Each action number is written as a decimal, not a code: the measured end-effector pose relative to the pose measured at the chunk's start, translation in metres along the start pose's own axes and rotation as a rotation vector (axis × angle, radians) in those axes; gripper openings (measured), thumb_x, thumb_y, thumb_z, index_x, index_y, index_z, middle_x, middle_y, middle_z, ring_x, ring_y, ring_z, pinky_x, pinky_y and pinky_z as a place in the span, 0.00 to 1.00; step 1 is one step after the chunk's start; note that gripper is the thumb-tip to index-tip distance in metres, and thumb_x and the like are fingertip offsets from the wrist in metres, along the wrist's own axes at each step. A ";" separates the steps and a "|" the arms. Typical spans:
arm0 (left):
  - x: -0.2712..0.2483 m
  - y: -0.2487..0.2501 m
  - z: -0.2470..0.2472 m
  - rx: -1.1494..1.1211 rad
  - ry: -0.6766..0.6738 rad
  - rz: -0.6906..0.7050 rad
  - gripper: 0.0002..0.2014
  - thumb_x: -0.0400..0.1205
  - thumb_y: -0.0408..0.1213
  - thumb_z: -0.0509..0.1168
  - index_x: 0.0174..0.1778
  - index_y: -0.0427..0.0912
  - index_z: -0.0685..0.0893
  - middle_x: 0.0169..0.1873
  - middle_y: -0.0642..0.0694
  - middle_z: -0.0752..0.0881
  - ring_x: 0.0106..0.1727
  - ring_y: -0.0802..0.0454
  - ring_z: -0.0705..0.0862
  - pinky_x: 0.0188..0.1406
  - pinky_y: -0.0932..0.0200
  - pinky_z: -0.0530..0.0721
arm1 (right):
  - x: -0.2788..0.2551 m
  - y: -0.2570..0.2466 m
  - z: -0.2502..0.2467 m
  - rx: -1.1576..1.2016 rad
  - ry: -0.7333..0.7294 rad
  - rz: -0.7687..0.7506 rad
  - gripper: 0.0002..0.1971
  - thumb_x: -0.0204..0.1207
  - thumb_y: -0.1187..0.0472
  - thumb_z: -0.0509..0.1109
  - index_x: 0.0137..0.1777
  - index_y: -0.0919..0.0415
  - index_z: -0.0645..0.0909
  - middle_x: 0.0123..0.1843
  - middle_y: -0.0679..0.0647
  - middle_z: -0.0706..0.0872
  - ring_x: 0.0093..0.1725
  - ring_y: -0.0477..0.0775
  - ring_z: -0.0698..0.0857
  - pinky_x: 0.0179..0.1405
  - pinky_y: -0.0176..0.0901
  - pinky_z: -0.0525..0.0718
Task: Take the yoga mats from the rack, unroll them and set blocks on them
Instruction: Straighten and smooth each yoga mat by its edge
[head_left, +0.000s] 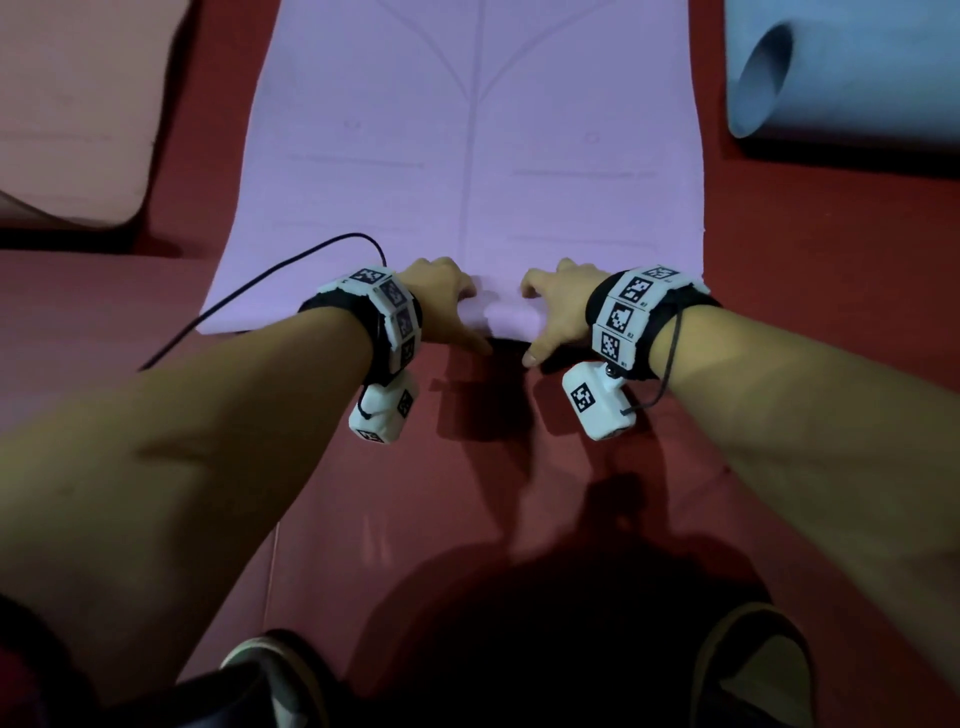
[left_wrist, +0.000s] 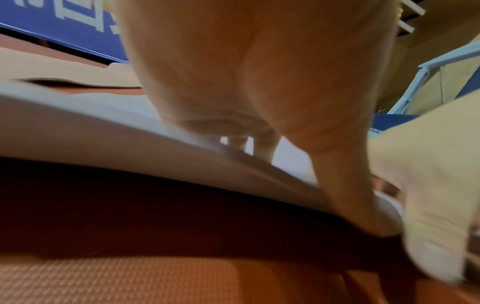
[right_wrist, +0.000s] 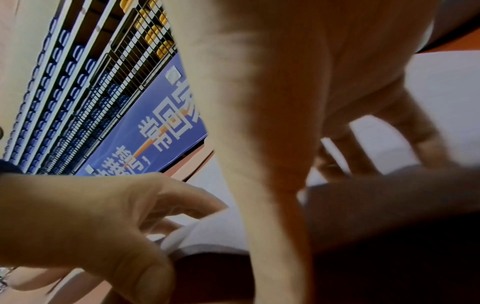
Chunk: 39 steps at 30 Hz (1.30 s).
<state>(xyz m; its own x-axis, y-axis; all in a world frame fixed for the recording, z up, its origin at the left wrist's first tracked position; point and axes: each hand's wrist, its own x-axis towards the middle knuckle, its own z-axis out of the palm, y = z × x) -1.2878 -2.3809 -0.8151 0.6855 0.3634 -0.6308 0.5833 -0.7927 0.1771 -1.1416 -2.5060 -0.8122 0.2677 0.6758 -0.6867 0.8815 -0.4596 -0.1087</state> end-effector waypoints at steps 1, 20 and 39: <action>-0.001 0.000 -0.001 -0.025 -0.016 -0.006 0.38 0.50 0.79 0.66 0.46 0.55 0.82 0.52 0.49 0.83 0.50 0.46 0.81 0.52 0.47 0.84 | 0.001 -0.002 -0.002 -0.004 -0.050 0.012 0.52 0.54 0.35 0.85 0.76 0.50 0.65 0.66 0.58 0.77 0.57 0.62 0.79 0.54 0.52 0.81; -0.013 -0.037 0.045 -0.133 0.171 -0.405 0.40 0.66 0.60 0.80 0.66 0.40 0.74 0.64 0.35 0.70 0.66 0.30 0.74 0.58 0.40 0.78 | 0.025 -0.016 0.026 0.080 -0.162 0.107 0.30 0.66 0.27 0.72 0.48 0.56 0.84 0.50 0.54 0.87 0.49 0.60 0.84 0.51 0.48 0.81; -0.040 -0.076 0.065 -0.441 0.345 -0.628 0.33 0.71 0.60 0.75 0.66 0.47 0.74 0.65 0.38 0.70 0.65 0.32 0.75 0.63 0.39 0.77 | 0.011 -0.071 0.038 0.027 0.304 -0.085 0.17 0.76 0.49 0.68 0.63 0.53 0.77 0.63 0.60 0.75 0.63 0.65 0.72 0.55 0.55 0.75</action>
<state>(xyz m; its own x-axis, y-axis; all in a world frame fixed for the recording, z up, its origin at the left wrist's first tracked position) -1.3876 -2.3673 -0.8531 0.2297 0.8591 -0.4574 0.9685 -0.1554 0.1946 -1.2157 -2.4874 -0.8392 0.3011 0.8519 -0.4284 0.8960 -0.4065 -0.1787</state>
